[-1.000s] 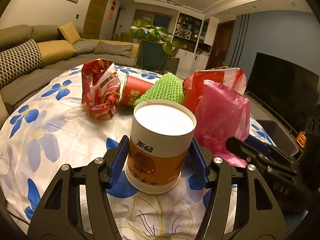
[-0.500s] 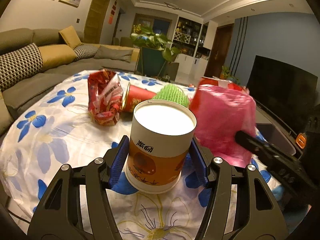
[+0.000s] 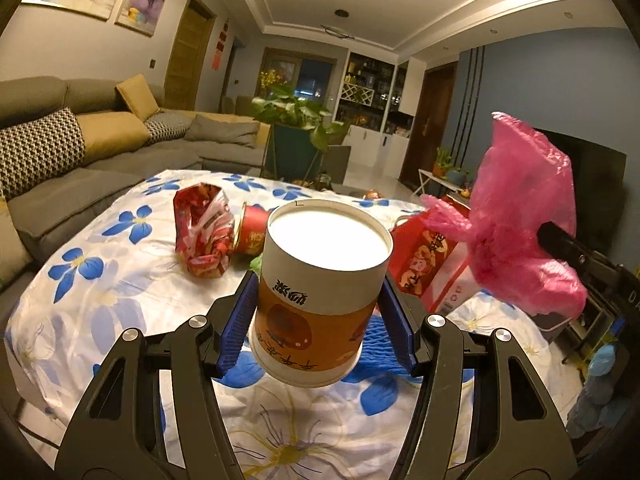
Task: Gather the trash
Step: 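Carry the white cup and the pink bag over the grey bin, then open the right tool to drop the pink bag while the left tool releases the cup into the bin, then move both tools back toward the red snack bag on the table, then grasp the blue mesh net with the left tool while the right tool grasps the red snack bag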
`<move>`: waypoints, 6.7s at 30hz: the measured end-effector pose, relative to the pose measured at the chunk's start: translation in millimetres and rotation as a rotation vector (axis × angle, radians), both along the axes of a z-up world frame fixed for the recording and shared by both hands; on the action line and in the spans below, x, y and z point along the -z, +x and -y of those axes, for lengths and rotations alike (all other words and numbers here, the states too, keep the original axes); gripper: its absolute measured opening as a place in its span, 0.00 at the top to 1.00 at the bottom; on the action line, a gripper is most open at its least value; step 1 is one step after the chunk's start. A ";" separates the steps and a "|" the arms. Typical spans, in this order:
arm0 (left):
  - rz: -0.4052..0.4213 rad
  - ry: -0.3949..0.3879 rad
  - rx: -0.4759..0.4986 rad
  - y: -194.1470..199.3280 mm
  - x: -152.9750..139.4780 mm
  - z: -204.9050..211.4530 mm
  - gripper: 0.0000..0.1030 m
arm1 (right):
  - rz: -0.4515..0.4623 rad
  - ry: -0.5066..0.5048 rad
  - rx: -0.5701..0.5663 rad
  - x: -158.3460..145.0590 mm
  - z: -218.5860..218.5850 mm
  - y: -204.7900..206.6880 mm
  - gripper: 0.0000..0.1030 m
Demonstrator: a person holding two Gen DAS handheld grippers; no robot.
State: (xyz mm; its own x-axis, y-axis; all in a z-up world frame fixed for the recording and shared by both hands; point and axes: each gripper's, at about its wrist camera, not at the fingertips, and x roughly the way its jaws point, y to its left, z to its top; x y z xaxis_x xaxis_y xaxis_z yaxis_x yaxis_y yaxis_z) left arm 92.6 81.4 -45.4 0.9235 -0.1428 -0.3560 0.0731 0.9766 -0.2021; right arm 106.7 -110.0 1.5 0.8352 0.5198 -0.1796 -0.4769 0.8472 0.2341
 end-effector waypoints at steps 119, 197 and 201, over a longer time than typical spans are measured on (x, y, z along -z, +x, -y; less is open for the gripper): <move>0.042 0.008 0.197 63.6 -21.1 205.8 0.07 | 0.063 -0.070 0.740 2.0 155.0 -21.4 0.25; 0.024 -0.021 0.116 -8.8 6.5 11.9 0.94 | -0.104 -0.146 0.246 61.4 -6.4 75.8 0.93; 0.034 -0.019 0.109 -10.5 1.4 13.7 0.94 | -0.051 -0.144 0.244 48.9 -7.9 59.1 0.95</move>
